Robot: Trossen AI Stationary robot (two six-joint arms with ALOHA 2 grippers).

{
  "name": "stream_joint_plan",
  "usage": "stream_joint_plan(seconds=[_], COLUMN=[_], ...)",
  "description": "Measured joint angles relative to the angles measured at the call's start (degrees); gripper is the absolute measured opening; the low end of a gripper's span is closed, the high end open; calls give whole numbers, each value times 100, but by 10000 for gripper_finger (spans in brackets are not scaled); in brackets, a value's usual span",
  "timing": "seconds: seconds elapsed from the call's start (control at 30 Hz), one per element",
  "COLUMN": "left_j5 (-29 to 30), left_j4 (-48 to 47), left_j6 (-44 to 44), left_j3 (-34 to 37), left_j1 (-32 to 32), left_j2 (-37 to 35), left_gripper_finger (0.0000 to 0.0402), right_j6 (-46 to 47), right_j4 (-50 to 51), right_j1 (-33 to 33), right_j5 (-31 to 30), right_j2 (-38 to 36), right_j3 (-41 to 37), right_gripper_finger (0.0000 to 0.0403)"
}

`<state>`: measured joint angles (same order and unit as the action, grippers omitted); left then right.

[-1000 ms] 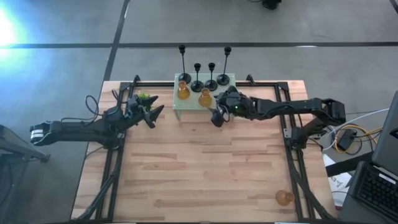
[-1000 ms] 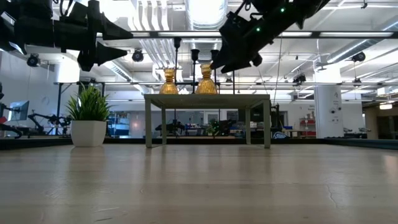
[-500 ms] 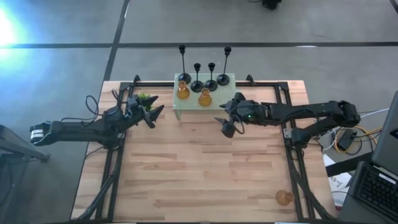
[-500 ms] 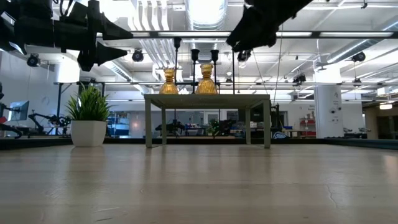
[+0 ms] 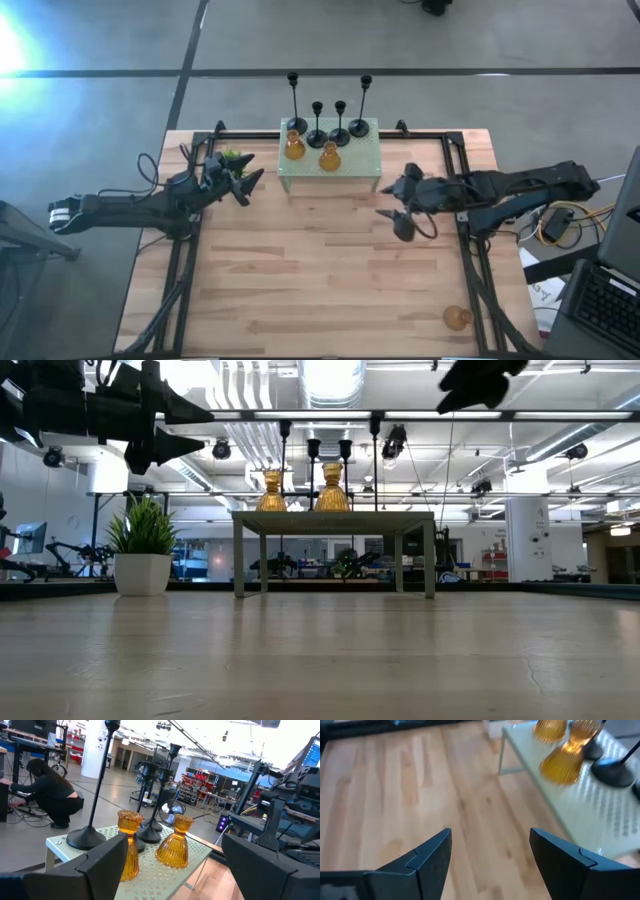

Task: Pick & Place candle stick holders
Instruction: Put the orange glass candle holder on the shelf aligned with the other orange glass candle holders

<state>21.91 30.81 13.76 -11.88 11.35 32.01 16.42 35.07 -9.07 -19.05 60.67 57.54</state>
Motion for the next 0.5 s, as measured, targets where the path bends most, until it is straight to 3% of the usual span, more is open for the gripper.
stream_joint_plan(seconds=[0.27, 0.5], left_j5=[0, 0], left_j4=[0, 0], left_j6=[26, 171], left_j3=[0, 0], left_j1=[1, 1], left_j2=[1, 1], left_gripper_finger=[326, 326], right_j6=[792, 1841], right_j4=[850, 2314], right_j1=[-739, -1358], right_j5=[52, 134], right_j2=[-87, 452], right_j3=[91, 776], right_gripper_finger=[245, 237])
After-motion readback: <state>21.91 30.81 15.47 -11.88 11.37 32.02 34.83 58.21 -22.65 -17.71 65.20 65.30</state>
